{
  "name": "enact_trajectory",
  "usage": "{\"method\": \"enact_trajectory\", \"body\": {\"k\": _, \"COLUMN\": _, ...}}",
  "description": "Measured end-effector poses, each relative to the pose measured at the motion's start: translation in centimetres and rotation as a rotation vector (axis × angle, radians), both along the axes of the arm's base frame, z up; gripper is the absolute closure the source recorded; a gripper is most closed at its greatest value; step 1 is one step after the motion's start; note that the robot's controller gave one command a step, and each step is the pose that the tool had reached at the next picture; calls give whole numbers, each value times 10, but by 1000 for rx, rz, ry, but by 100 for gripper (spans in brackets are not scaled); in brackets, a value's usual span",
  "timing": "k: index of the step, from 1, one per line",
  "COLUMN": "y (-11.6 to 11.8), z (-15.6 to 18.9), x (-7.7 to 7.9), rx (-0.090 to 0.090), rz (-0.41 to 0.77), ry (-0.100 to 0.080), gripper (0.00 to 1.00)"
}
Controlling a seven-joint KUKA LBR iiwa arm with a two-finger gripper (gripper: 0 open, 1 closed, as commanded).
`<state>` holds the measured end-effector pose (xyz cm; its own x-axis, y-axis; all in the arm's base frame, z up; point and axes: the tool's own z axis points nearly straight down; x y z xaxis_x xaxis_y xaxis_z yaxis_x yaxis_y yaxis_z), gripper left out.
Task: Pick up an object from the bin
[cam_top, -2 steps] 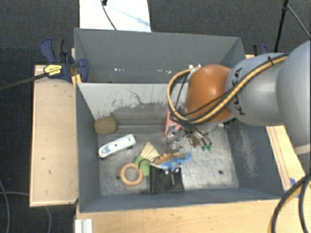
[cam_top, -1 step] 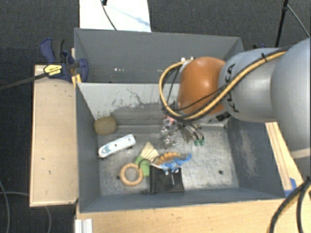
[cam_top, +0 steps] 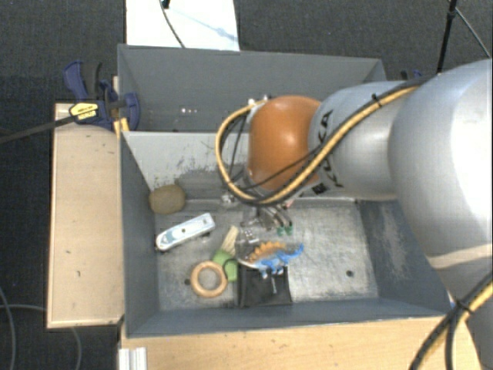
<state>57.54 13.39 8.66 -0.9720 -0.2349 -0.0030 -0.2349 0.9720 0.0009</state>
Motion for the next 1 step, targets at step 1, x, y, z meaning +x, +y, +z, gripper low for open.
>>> {"method": "enact_trajectory", "body": {"k": 1, "y": 0, "z": 0, "x": 0, "rx": 0, "rz": 0, "ry": 0, "gripper": 0}}
